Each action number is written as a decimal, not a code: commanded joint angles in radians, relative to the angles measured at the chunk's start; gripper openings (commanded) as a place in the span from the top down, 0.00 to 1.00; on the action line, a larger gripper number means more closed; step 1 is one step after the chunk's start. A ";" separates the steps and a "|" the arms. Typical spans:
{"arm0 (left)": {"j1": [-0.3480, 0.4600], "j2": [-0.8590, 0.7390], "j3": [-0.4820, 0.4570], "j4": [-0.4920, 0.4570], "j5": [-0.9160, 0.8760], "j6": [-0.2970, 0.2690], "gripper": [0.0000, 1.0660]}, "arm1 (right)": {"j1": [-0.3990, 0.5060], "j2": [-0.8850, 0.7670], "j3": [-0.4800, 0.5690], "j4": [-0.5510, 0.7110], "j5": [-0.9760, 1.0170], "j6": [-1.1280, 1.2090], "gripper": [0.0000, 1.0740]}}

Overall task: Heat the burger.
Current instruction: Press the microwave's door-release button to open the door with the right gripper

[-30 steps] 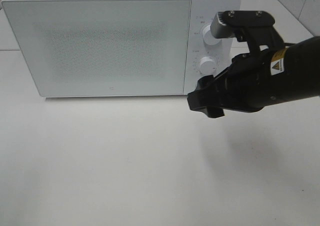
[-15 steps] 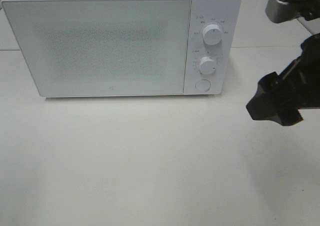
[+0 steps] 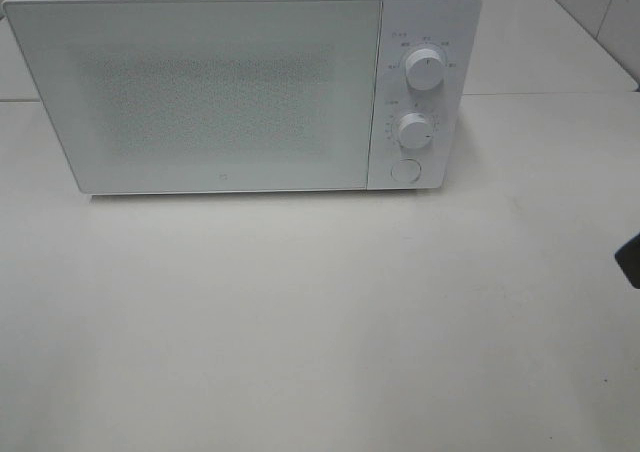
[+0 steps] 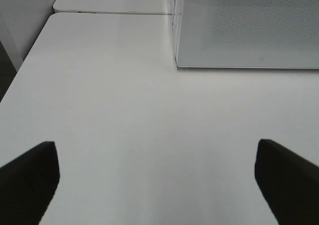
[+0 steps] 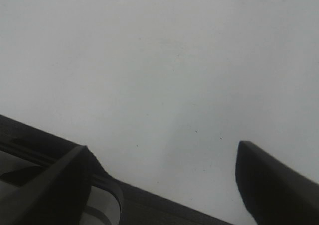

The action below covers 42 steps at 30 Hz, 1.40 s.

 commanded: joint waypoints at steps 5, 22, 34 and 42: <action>0.000 -0.022 0.002 -0.007 -0.003 0.003 0.04 | -0.035 -0.179 0.032 -0.038 0.042 0.005 0.29; 0.000 -0.022 0.002 -0.007 -0.003 0.003 0.04 | -0.457 -0.660 0.232 -0.024 0.034 -0.124 0.29; 0.000 -0.021 0.002 -0.007 -0.003 0.003 0.04 | -0.556 -0.910 0.285 0.033 -0.041 -0.142 0.29; 0.000 -0.022 0.002 -0.006 -0.003 0.003 0.04 | -0.550 -0.912 0.295 0.037 -0.058 -0.144 0.29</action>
